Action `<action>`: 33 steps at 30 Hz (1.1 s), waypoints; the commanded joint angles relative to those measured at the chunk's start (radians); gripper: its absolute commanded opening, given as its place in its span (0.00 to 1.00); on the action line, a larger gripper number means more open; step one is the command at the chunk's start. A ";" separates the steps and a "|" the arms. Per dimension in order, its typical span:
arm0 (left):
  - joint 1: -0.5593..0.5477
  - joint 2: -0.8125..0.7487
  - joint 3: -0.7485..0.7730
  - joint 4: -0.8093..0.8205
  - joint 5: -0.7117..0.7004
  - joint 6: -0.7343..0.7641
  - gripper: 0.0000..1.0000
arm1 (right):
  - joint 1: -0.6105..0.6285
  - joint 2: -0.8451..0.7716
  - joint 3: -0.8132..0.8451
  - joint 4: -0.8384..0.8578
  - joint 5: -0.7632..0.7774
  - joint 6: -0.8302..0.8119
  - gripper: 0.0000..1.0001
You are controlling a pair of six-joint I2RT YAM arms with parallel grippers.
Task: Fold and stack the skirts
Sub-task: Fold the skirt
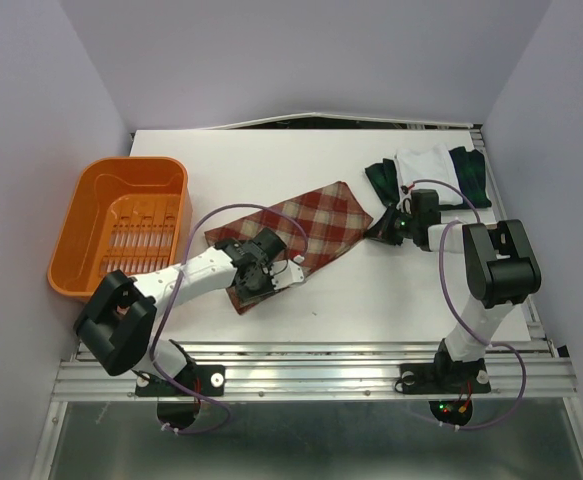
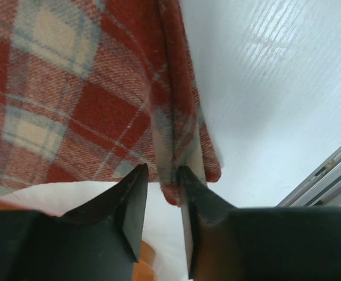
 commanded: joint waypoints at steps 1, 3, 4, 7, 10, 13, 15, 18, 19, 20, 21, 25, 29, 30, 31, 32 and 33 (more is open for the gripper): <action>-0.003 0.005 -0.039 -0.026 -0.038 0.002 0.29 | -0.003 0.027 -0.008 0.005 0.032 -0.007 0.01; -0.003 0.000 -0.056 -0.036 -0.035 0.007 0.24 | -0.003 0.032 -0.006 0.005 0.034 -0.004 0.01; -0.003 -0.004 -0.060 -0.036 -0.037 0.007 0.19 | -0.003 0.032 -0.006 0.003 0.034 -0.004 0.01; -0.003 -0.016 -0.067 -0.037 -0.038 0.009 0.15 | -0.003 0.032 -0.006 0.005 0.032 -0.004 0.01; -0.003 -0.021 -0.067 -0.051 -0.041 0.009 0.10 | -0.003 0.030 -0.008 0.003 0.032 -0.004 0.01; -0.003 -0.029 -0.067 -0.066 -0.043 0.009 0.07 | -0.003 0.034 -0.006 0.003 0.036 -0.004 0.01; -0.003 -0.041 -0.062 -0.080 -0.047 0.005 0.05 | -0.003 0.035 -0.006 0.003 0.037 -0.005 0.01; -0.003 -0.055 -0.048 -0.094 -0.054 0.005 0.03 | -0.003 0.037 -0.006 0.003 0.036 -0.004 0.01; -0.003 -0.059 -0.042 -0.096 -0.055 0.007 0.03 | -0.003 0.037 -0.006 0.003 0.036 -0.004 0.01; -0.002 -0.059 -0.039 -0.097 -0.060 0.008 0.03 | -0.003 0.037 -0.008 0.003 0.034 -0.005 0.01; -0.002 -0.059 -0.037 -0.099 -0.060 0.007 0.02 | -0.003 0.035 -0.006 0.005 0.034 -0.004 0.01; -0.002 -0.061 -0.033 -0.099 -0.067 0.007 0.01 | -0.003 0.020 -0.015 0.011 0.029 -0.001 0.01; -0.002 -0.070 -0.019 -0.120 -0.087 0.007 0.00 | -0.023 0.000 -0.034 0.028 0.036 0.010 0.01; -0.002 -0.073 -0.017 -0.123 -0.089 0.008 0.00 | -0.023 0.000 -0.035 0.028 0.037 0.008 0.01; -0.002 -0.076 -0.016 -0.126 -0.092 0.010 0.00 | -0.023 -0.002 -0.037 0.031 0.036 0.008 0.01; -0.002 -0.079 -0.014 -0.134 -0.093 0.010 0.00 | -0.023 -0.005 -0.040 0.032 0.032 0.010 0.01; -0.002 -0.079 -0.017 -0.137 -0.093 0.012 0.00 | -0.023 -0.002 -0.038 0.031 0.031 0.008 0.01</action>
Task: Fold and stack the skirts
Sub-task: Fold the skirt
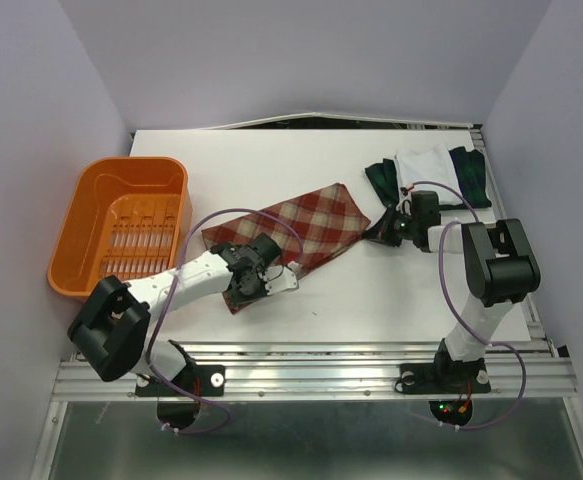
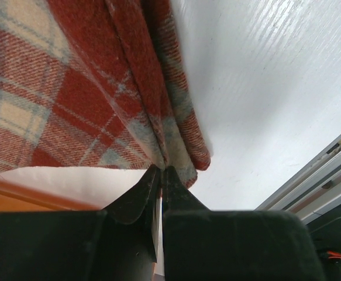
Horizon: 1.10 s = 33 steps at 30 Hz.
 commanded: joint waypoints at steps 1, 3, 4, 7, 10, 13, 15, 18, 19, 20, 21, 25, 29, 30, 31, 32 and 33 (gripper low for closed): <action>-0.002 -0.040 0.026 -0.089 -0.032 0.008 0.00 | -0.015 -0.015 -0.029 0.012 0.032 -0.006 0.01; -0.002 -0.046 0.020 -0.096 -0.035 0.010 0.00 | -0.025 -0.019 -0.031 0.014 0.032 -0.003 0.01; -0.002 -0.047 0.015 -0.095 -0.040 0.014 0.00 | -0.025 -0.019 -0.031 0.012 0.031 -0.006 0.01; -0.002 -0.053 0.000 -0.099 -0.043 0.019 0.00 | -0.025 -0.019 -0.031 0.011 0.028 -0.006 0.01; 0.000 -0.067 -0.012 -0.101 -0.048 0.023 0.00 | -0.025 -0.020 -0.034 0.012 0.028 -0.008 0.01; 0.000 -0.064 -0.014 -0.096 -0.032 0.027 0.00 | -0.025 -0.016 -0.034 0.011 0.017 -0.006 0.01; 0.000 -0.050 -0.012 -0.090 -0.028 0.017 0.00 | -0.025 -0.017 -0.034 0.011 0.016 -0.010 0.01; 0.000 -0.053 -0.020 -0.086 -0.020 0.019 0.00 | -0.025 -0.026 -0.037 0.009 0.023 -0.014 0.01; 0.000 -0.055 -0.029 -0.084 -0.022 0.019 0.00 | -0.025 -0.028 -0.038 0.009 0.022 -0.013 0.01; 0.000 -0.055 -0.032 -0.084 -0.023 0.022 0.00 | -0.025 -0.029 -0.040 0.009 0.022 -0.013 0.01; 0.000 -0.055 -0.038 -0.084 -0.025 0.023 0.00 | -0.025 -0.028 -0.043 0.009 0.022 -0.013 0.01; 0.001 -0.063 -0.077 -0.079 -0.037 0.028 0.00 | -0.025 -0.029 -0.046 0.008 0.026 -0.014 0.01; 0.004 -0.058 -0.080 -0.064 -0.035 0.028 0.00 | -0.034 -0.032 -0.045 0.006 0.019 -0.023 0.01; 0.006 -0.058 -0.080 -0.059 -0.037 0.028 0.00 | -0.034 -0.032 -0.045 0.004 0.017 -0.025 0.01; 0.006 -0.055 -0.077 -0.055 -0.039 0.024 0.01 | -0.034 -0.032 -0.045 0.003 0.016 -0.029 0.01; 0.006 -0.046 -0.075 -0.050 -0.043 0.019 0.05 | -0.034 -0.032 -0.045 0.003 0.000 -0.034 0.01; 0.008 -0.040 -0.071 -0.040 -0.045 0.016 0.11 | -0.034 -0.032 -0.045 0.001 -0.006 -0.034 0.01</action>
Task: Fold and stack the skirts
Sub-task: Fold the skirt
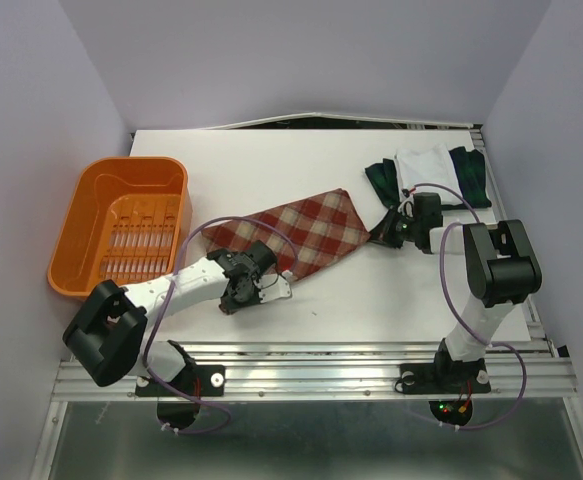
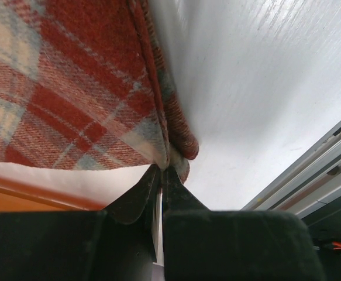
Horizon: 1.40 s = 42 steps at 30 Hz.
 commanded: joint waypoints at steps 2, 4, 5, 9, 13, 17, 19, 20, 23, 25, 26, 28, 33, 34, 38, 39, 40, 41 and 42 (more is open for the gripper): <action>0.010 0.009 0.019 -0.018 -0.013 -0.022 0.33 | -0.020 -0.029 -0.026 -0.016 0.016 -0.051 0.01; 0.013 0.007 0.061 -0.018 0.006 -0.033 0.42 | -0.020 -0.038 -0.035 -0.025 0.007 -0.066 0.01; 0.016 0.004 0.080 -0.020 0.018 -0.039 0.43 | -0.020 -0.052 -0.038 -0.030 0.002 -0.091 0.01; 0.086 -0.066 0.203 -0.019 0.145 -0.060 0.50 | -0.020 -0.104 -0.061 -0.103 -0.024 -0.163 0.01; 0.232 -0.079 0.309 0.026 0.219 -0.071 0.54 | -0.020 -0.199 -0.107 -0.187 -0.065 -0.250 0.01; 0.330 0.082 0.399 0.025 0.267 -0.121 0.53 | -0.011 -0.324 -0.138 -0.347 -0.178 -0.423 0.01; 0.346 0.156 0.427 0.015 0.294 -0.152 0.50 | -0.001 -0.365 -0.117 -0.439 -0.252 -0.467 0.01; 0.350 0.221 0.453 0.014 0.323 -0.180 0.46 | -0.001 -0.417 -0.099 -0.457 -0.322 -0.491 0.04; 0.350 0.314 0.482 0.035 0.349 -0.234 0.45 | 0.009 -0.471 0.057 -0.686 -0.333 -0.665 0.45; 0.352 0.354 0.490 0.040 0.349 -0.249 0.44 | 0.009 -0.462 0.150 -0.805 -0.250 -0.762 0.55; 0.353 0.390 0.503 0.044 0.346 -0.264 0.43 | 0.009 -0.433 0.234 -0.898 -0.180 -0.836 0.57; 0.355 0.412 0.505 0.054 0.337 -0.271 0.41 | 0.009 -0.398 0.296 -0.954 -0.144 -0.913 0.57; 0.355 0.454 0.491 0.087 0.307 -0.287 0.41 | 0.009 -0.295 0.397 -0.897 -0.167 -0.895 0.76; 0.355 0.467 0.499 0.090 0.305 -0.286 0.41 | 0.009 -0.237 0.424 -0.851 -0.165 -0.870 0.77; 0.357 0.584 0.549 0.098 0.271 -0.254 0.39 | 0.009 -0.001 0.609 -0.725 -0.179 -0.794 0.77; 0.360 0.599 0.565 0.100 0.270 -0.245 0.39 | 0.009 0.053 0.659 -0.729 -0.188 -0.787 0.77; 0.361 0.615 0.580 0.098 0.267 -0.238 0.39 | 0.009 0.101 0.699 -0.732 -0.197 -0.789 0.77; 0.364 0.642 0.618 0.092 0.262 -0.223 0.39 | 0.009 0.169 0.757 -0.731 -0.207 -0.798 0.78; 0.366 0.653 0.638 0.089 0.261 -0.215 0.39 | 0.020 0.196 0.774 -0.728 -0.217 -0.804 0.78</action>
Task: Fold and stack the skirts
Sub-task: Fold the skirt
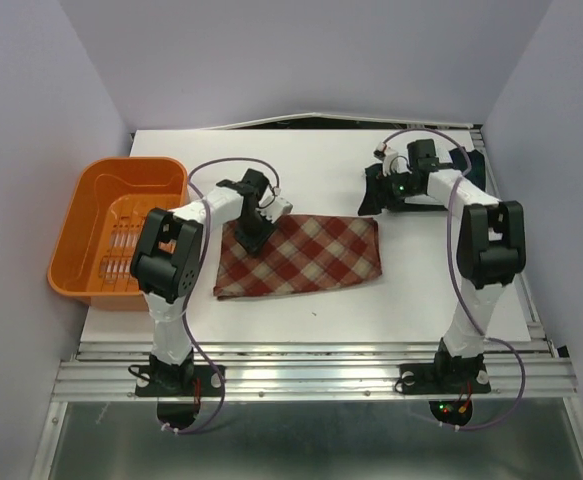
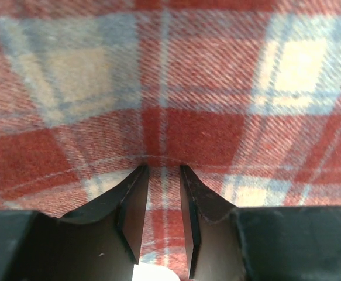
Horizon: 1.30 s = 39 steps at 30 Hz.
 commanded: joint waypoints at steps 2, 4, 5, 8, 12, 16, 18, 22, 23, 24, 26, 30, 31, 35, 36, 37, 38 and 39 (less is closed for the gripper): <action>0.017 0.100 0.120 0.027 -0.032 0.065 0.39 | 0.021 0.130 0.157 0.054 -0.040 -0.036 0.78; 0.021 0.109 0.154 0.025 -0.033 0.087 0.39 | 0.037 0.155 0.160 0.035 -0.016 -0.073 0.78; 0.023 0.114 0.167 0.025 -0.033 0.097 0.39 | 0.050 0.166 0.156 0.023 -0.008 -0.090 0.77; 0.024 0.134 0.235 0.031 -0.042 0.142 0.39 | 0.061 0.195 0.100 -0.008 0.024 -0.142 0.59; 0.034 0.200 0.338 0.042 -0.099 0.166 0.39 | 0.061 0.157 -0.015 -0.084 -0.011 -0.186 0.27; 0.046 0.307 0.512 0.044 -0.122 0.176 0.39 | 0.070 0.057 -0.172 -0.161 -0.162 -0.127 0.12; 0.047 0.385 0.653 0.028 -0.122 0.171 0.39 | 0.083 0.032 -0.261 -0.182 -0.262 -0.040 0.08; 0.047 0.453 0.841 0.018 -0.112 0.169 0.46 | 0.126 -0.004 -0.384 -0.097 -0.388 0.178 0.21; 0.046 0.445 0.864 0.019 -0.108 0.171 0.50 | 0.126 -0.023 -0.403 -0.065 -0.402 0.227 0.34; 0.047 0.404 0.858 0.030 -0.096 0.171 0.52 | 0.135 -0.035 -0.430 -0.004 -0.420 0.317 0.53; 0.047 0.320 0.744 0.062 -0.066 0.177 0.57 | 0.135 -0.081 -0.438 0.047 -0.410 0.387 0.63; 0.041 -0.054 0.377 0.214 -0.021 0.208 0.64 | 0.135 -0.165 -0.427 0.040 -0.309 0.410 0.82; 0.031 -0.112 0.309 0.226 -0.019 0.228 0.64 | 0.135 -0.182 -0.414 0.032 -0.254 0.398 0.82; -0.031 -0.451 -0.066 0.240 -0.036 0.265 0.65 | 0.135 -0.279 -0.353 0.004 -0.074 0.266 0.70; -0.049 -0.507 -0.125 0.241 -0.038 0.266 0.65 | 0.135 -0.319 -0.342 0.015 -0.052 0.263 0.68; -0.070 -0.556 -0.177 0.241 -0.045 0.268 0.65 | 0.135 -0.336 -0.335 0.032 -0.057 0.251 0.66; -0.138 -0.608 -0.229 0.241 -0.064 0.266 0.65 | 0.144 -0.348 -0.328 0.046 -0.071 0.231 0.62; -0.178 -0.694 -0.319 0.237 -0.116 0.259 0.65 | 0.153 -0.354 -0.313 0.066 -0.104 0.219 0.57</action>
